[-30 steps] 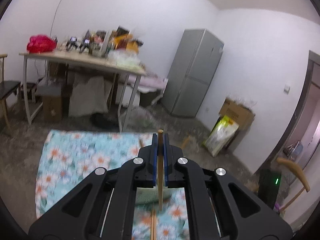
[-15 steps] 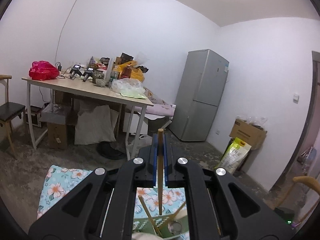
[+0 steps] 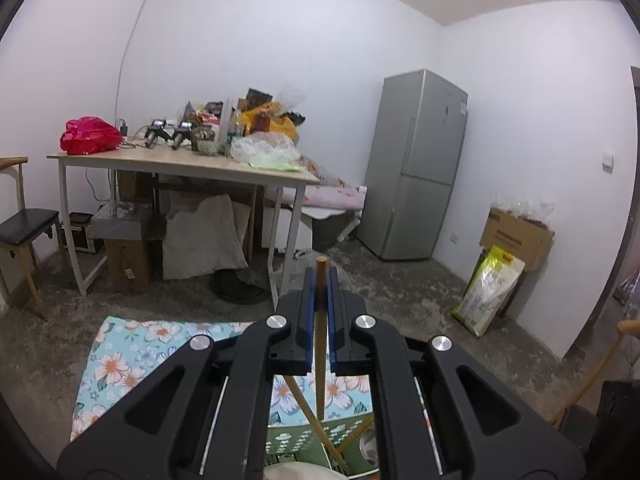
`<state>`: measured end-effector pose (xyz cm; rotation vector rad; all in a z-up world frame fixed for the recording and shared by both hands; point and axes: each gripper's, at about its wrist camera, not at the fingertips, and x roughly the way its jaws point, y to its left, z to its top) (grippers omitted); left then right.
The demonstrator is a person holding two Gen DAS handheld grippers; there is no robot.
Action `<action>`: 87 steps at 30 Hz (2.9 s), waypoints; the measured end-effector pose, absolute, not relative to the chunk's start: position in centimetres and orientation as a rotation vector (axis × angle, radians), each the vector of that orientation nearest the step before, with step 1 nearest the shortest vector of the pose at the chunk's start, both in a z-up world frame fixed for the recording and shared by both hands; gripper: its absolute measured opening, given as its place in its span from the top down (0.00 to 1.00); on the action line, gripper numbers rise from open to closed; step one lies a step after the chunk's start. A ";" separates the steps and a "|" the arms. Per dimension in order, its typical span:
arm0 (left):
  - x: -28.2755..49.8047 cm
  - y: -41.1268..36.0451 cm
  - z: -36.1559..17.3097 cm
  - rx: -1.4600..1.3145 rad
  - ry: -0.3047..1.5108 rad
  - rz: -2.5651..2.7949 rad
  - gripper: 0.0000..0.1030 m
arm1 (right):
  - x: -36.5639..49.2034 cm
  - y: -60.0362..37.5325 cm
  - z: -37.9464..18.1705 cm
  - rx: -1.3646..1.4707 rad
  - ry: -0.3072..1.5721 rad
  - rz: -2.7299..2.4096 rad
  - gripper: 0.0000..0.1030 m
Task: Organize utensils
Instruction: 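Lower the left gripper's chopstick into the green basket and open the left gripper, then lower the right gripper's chopstick into the green basket and open the right gripper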
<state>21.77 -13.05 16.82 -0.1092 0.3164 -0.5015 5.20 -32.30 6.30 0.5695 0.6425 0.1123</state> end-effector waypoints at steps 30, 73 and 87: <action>17.5 -10.5 20.2 -0.097 0.182 -0.512 0.96 | 5.0 -31.8 6.3 0.568 0.652 0.121 0.93; 12.3 -2.6 6.9 -0.106 0.497 -0.372 0.53 | 4.6 -31.2 7.3 0.555 0.620 0.133 0.93; 12.2 -2.5 6.7 -0.097 0.522 -0.348 0.51 | 4.8 -30.8 7.7 0.549 0.611 0.140 0.93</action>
